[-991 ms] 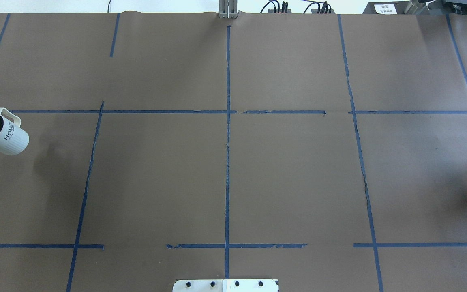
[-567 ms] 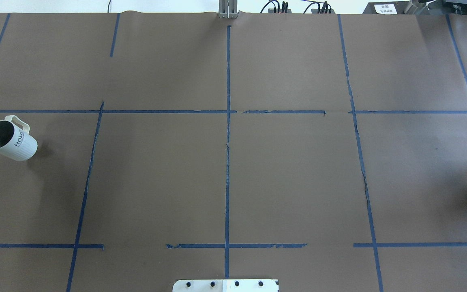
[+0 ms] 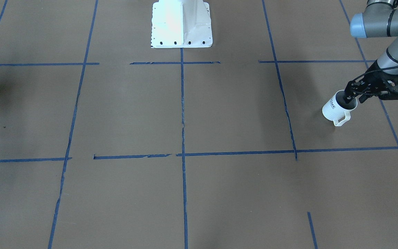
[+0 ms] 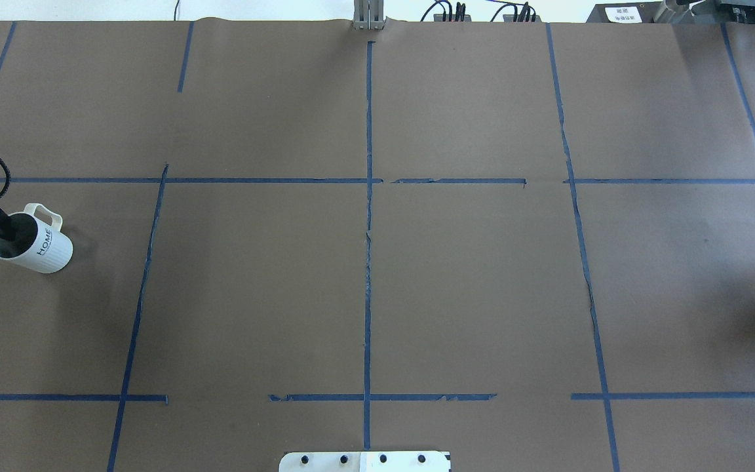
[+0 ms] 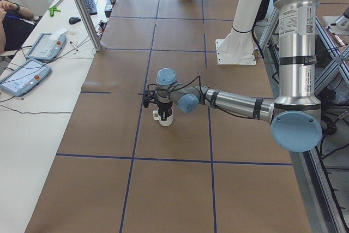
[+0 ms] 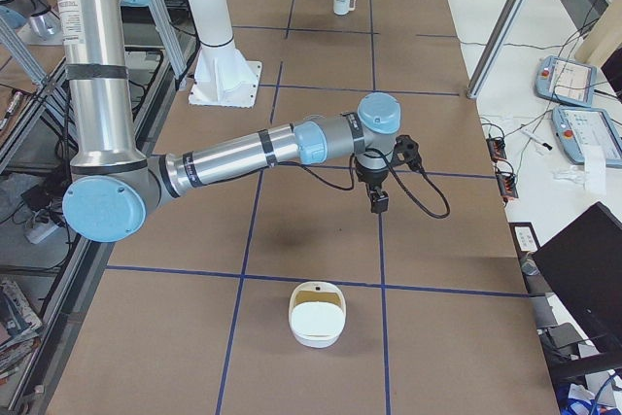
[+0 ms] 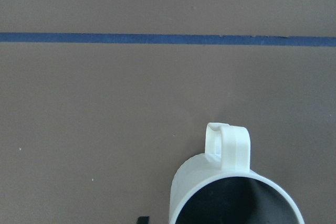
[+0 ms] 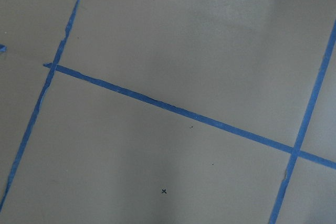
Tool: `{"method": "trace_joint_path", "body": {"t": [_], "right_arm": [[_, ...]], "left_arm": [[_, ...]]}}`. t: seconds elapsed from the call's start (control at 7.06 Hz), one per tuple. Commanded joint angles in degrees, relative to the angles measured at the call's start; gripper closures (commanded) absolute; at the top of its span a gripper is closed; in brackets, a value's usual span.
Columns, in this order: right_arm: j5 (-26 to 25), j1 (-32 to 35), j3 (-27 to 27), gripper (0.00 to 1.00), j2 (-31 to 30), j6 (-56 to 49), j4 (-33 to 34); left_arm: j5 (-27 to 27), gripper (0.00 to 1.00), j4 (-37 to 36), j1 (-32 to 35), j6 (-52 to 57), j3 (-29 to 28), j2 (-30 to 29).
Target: Left arm hands cup to right arm to dump lemon
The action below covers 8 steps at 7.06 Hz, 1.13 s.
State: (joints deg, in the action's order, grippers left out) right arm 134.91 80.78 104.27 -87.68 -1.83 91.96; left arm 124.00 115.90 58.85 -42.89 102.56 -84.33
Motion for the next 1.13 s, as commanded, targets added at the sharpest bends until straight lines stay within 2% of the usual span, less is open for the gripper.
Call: {"method": "trace_joint_path", "body": {"t": [0.0,0.14,0.42,0.57,0.71,0.99], "right_arm": [[0.00,3.21,0.05,0.00,-2.92,-3.23,0.24],[0.08,5.68,0.06,0.00,-4.85,-7.70,0.42],[0.35,7.97,-0.12,0.00,-8.19,-11.07,0.50],[0.17,8.25,-0.12,0.00,-9.86,-11.09,0.68],[0.26,8.25,-0.99,0.00,-10.57,-10.13,0.94],[0.09,7.73,-2.32,0.00,-10.32,-1.57,0.25]], "left_arm": [[6.12,0.00,-4.15,3.61,13.10,0.89,1.18],[7.56,0.00,-9.76,11.47,25.28,2.02,2.50],[8.63,0.00,-32.27,24.75,49.37,7.10,3.38],[8.80,0.00,-36.75,30.31,55.14,6.61,4.34],[9.85,0.00,-36.62,32.62,54.85,6.78,6.09],[10.30,0.00,-36.53,32.82,54.05,7.04,6.64]]}}
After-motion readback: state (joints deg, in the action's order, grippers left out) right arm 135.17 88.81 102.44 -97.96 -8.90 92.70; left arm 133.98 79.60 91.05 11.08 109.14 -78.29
